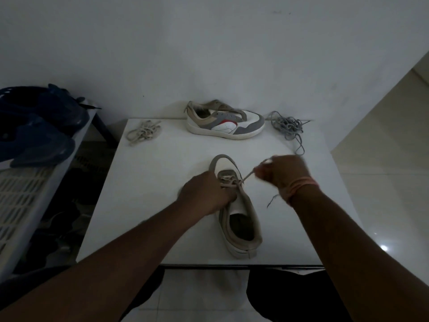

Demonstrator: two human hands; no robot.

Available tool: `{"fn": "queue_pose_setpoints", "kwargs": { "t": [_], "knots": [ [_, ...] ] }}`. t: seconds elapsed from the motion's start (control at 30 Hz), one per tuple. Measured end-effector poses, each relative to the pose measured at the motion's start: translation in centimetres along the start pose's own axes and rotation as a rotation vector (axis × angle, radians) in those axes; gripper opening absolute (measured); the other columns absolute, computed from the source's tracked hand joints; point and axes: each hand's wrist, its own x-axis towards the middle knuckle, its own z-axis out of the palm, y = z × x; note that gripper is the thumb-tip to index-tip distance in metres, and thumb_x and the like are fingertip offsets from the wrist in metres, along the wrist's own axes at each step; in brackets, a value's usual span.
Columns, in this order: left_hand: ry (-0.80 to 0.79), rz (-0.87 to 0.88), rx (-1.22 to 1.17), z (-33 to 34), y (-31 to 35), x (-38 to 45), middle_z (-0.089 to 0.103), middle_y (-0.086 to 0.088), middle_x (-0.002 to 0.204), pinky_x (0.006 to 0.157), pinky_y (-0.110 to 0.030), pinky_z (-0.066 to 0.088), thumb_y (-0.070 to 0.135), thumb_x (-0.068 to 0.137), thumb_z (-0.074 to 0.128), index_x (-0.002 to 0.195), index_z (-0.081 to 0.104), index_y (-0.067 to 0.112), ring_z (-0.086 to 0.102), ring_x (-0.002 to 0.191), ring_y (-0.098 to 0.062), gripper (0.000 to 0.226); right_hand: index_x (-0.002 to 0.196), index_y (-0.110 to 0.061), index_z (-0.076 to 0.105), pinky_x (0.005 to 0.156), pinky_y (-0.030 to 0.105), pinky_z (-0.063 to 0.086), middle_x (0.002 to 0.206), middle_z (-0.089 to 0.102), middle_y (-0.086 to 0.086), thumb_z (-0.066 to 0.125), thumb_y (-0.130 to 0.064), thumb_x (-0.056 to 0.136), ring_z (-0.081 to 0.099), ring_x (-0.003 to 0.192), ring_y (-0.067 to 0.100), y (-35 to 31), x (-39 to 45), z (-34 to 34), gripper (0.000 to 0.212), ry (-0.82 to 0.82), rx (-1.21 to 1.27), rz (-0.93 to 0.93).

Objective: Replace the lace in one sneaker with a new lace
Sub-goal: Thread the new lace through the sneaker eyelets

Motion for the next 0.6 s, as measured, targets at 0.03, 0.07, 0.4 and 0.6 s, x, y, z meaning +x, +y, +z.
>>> {"fn": "queue_pose_setpoints", "kwargs": {
  "t": [0.03, 0.07, 0.4, 0.6],
  "knots": [
    [-0.112, -0.010, -0.063, -0.3, -0.2, -0.2, 0.071, -0.007, 0.084, 0.059, -0.026, 0.046, 0.053, 0.073, 0.076, 0.079, 0.064, 0.016, 0.069, 0.077, -0.025, 0.039, 0.115, -0.013, 0.068, 0.088, 0.040, 0.056, 0.109, 0.071, 0.016, 0.062, -0.048, 0.086, 0.070, 0.098, 0.029, -0.2, 0.7, -1.1, 0.046, 0.151, 0.095, -0.096],
    [-0.195, -0.022, -0.125, -0.3, -0.5, -0.6, 0.071, -0.007, 0.076, 0.058, -0.027, 0.050, 0.046, 0.074, 0.077, 0.077, 0.066, 0.013, 0.071, 0.071, -0.026, 0.035, 0.104, -0.013, 0.066, 0.086, 0.046, 0.058, 0.099, 0.072, 0.015, 0.068, -0.049, 0.074, 0.071, 0.093, 0.030, -0.3, 1.0, -2.1, 0.047, 0.273, 0.219, -0.141],
    [-0.242, -0.070, -0.403, 0.2, -0.7, -0.8, 0.074, -0.011, 0.067, 0.066, -0.043, 0.065, 0.026, 0.081, 0.075, 0.087, 0.071, 0.007, 0.075, 0.063, -0.026, 0.021, 0.084, -0.015, 0.070, 0.067, 0.025, 0.044, 0.081, 0.065, -0.001, 0.067, -0.027, 0.094, 0.061, 0.078, 0.014, 1.5, -1.2, 1.7, 0.016, -0.267, -0.557, -0.371],
    [-0.285, -0.114, -0.442, 0.3, -0.8, -0.7, 0.072, -0.011, 0.067, 0.068, -0.042, 0.065, 0.024, 0.083, 0.074, 0.084, 0.068, 0.008, 0.072, 0.061, -0.023, 0.018, 0.092, -0.010, 0.062, 0.079, 0.031, 0.045, 0.107, 0.067, 0.018, 0.059, -0.021, 0.092, 0.063, 0.100, 0.034, 3.2, 1.2, -2.1, 0.012, -0.034, -0.757, -0.191]
  ]
}}
